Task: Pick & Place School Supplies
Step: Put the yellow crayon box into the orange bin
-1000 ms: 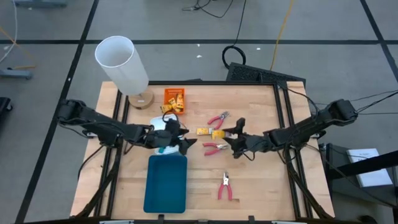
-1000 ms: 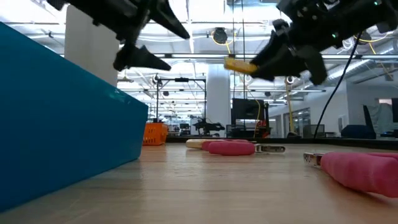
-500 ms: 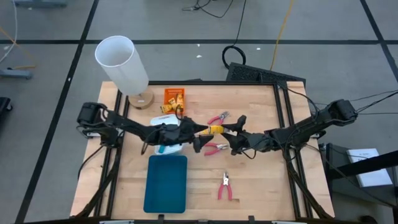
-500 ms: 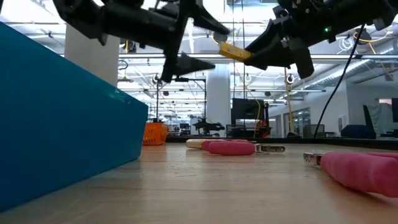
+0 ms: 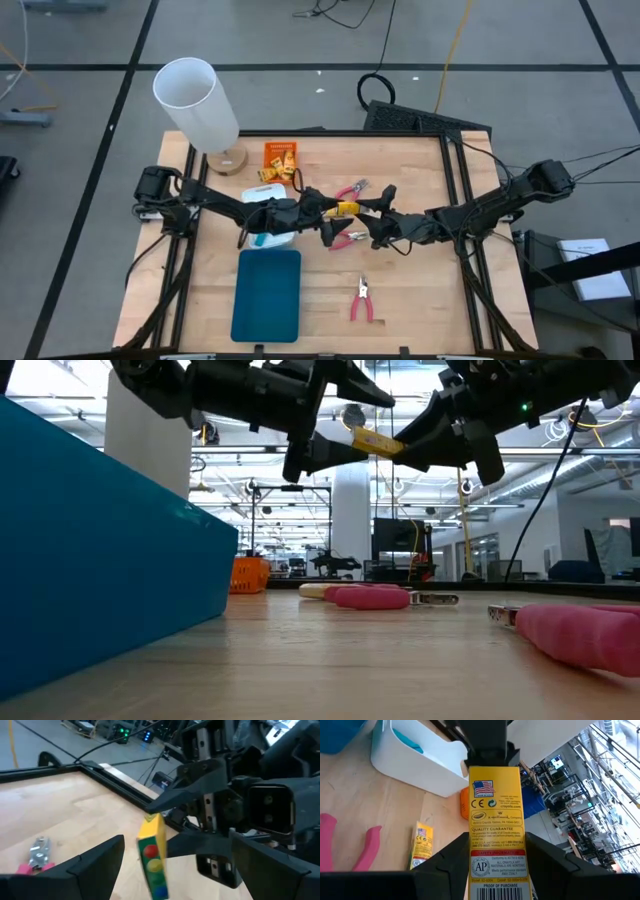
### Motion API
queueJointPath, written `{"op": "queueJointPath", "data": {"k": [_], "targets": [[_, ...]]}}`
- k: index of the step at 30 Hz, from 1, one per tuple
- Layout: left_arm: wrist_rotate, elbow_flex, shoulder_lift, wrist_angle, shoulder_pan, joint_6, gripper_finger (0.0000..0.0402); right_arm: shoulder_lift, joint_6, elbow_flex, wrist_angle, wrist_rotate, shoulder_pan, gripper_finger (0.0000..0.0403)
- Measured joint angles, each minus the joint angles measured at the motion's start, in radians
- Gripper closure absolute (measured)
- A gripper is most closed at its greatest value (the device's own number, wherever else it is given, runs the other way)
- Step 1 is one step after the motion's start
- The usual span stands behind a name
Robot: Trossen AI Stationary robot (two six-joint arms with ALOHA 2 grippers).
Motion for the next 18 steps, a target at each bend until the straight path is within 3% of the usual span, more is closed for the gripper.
{"op": "queueJointPath", "data": {"k": [18], "targets": [[0.012, 0.007, 0.0, -0.028, 0.0, -0.019, 0.0037, 0.0, -0.002, 0.0, 0.004, 0.0, 0.0, 0.0239]]}}
